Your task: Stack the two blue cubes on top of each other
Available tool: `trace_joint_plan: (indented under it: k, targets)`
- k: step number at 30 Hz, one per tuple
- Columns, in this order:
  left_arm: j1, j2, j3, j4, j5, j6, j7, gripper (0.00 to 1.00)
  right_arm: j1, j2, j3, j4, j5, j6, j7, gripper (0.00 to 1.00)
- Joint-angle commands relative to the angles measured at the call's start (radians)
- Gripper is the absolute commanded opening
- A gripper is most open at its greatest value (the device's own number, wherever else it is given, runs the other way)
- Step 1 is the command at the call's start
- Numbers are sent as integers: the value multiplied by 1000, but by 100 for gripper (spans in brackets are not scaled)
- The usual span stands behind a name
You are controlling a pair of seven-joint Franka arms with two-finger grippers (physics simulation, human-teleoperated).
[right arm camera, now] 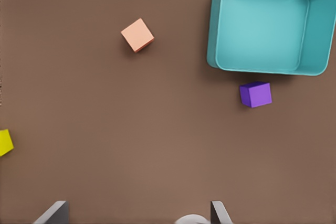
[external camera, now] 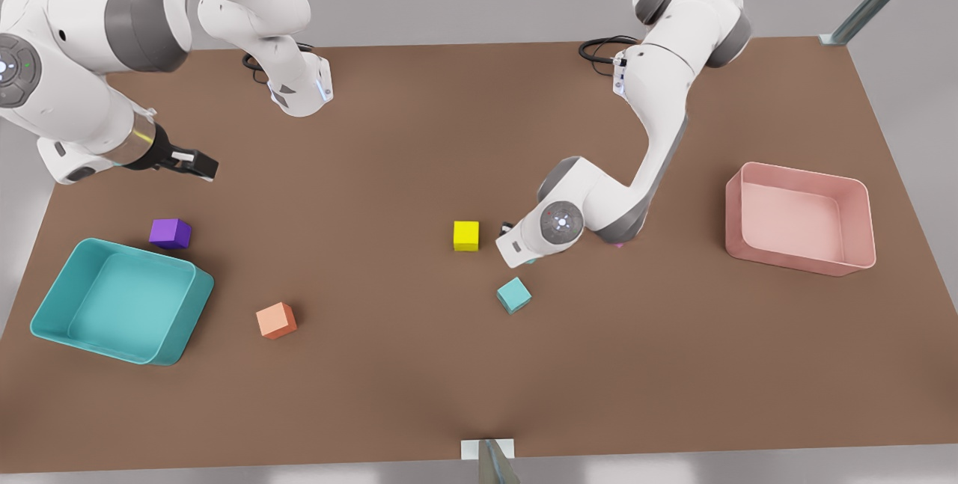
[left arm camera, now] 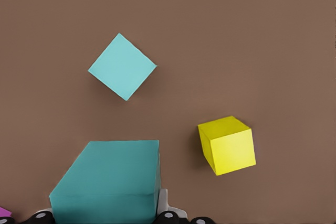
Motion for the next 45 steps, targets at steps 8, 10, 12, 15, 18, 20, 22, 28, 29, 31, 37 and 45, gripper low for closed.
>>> trace_joint_plan:
  k: [8,10,12,15,18,20,22,28,29,31,37,45]
  targets:
    - [-18,153,26,175,8,74,-554,65,-1,0,-2,9,2,-3,-142,100]
    - [-18,167,37,189,8,74,-551,65,-3,0,-2,9,2,-3,-142,100]
    - [-16,195,40,210,28,74,-551,65,-3,0,-2,9,4,-3,-142,100]
    - [-18,224,58,247,28,75,-554,65,-3,0,-2,9,4,-3,-143,100]
    - [-20,247,58,276,28,77,-552,65,-3,0,-2,10,2,-3,-143,100]
    - [-24,256,58,291,28,77,-552,65,-4,0,-2,10,2,-3,-143,100]
    - [-23,258,58,291,28,77,-554,66,-4,0,-2,10,2,-3,-143,100]
    - [-23,262,58,291,26,78,-555,68,-4,0,-2,10,2,-3,-143,100]
    - [-24,264,58,291,26,84,-555,69,-4,0,-2,10,2,-3,-143,100]
    - [-24,267,58,290,26,84,-557,100,-4,0,-2,10,2,-3,-143,100]
    - [-21,255,55,287,19,41,-557,100,-4,0,-2,10,2,-2,-143,100]
    - [94,-116,37,290,-4,-564,-487,100,-4,0,-2,10,1,0,-143,100]
